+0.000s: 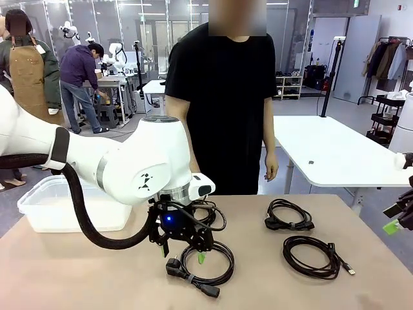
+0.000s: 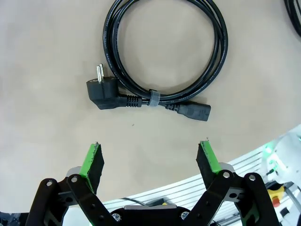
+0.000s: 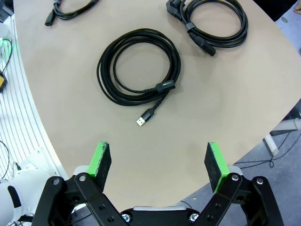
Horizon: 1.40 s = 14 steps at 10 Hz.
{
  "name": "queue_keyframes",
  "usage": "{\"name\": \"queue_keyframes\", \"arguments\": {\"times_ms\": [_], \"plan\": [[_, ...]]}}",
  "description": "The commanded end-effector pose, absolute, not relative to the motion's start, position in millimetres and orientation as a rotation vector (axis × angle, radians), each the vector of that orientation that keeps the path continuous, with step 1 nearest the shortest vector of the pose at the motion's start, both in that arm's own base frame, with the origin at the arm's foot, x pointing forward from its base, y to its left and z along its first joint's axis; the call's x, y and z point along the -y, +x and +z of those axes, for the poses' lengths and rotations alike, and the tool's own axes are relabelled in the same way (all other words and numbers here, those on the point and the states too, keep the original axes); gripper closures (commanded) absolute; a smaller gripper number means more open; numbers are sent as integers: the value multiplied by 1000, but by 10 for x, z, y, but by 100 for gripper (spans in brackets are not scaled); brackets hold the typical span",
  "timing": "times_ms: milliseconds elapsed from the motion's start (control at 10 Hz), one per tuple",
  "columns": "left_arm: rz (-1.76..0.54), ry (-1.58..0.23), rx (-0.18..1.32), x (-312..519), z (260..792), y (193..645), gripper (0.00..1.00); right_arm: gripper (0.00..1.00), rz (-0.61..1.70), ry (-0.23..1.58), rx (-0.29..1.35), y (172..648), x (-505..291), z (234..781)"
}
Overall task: Organize and store the cables.
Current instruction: Place the Power Cable into the Organizing box.
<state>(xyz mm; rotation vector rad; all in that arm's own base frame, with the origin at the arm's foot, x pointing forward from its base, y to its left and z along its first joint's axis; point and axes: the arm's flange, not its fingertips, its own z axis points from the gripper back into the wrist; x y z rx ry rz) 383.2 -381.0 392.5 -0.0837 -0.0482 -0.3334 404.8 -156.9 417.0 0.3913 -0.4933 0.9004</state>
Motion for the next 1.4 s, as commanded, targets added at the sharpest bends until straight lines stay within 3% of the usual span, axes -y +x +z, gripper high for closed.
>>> {"name": "queue_keyframes", "arguments": {"times_ms": [0, 200, 500, 800, 1300], "plan": [[-355, -78, 40, 3812, 3953, 3838, 0, 0, 919, 387, 482, 4041, 1586, 4183], [-334, -84, 48, 3810, 3926, 3832, 0, 0, 919, 387, 482, 4041, 1586, 4183], [126, -15, 8, 3980, 3895, 3593, 0, 0, 919, 387, 482, 4041, 1586, 4183], [582, -28, 119, 4061, 3727, 3477, 0, 0, 919, 387, 482, 4041, 1586, 4183], [805, -75, 110, 4094, 3393, 3752, 0, 0, 919, 387, 482, 4041, 1586, 4183]]}}
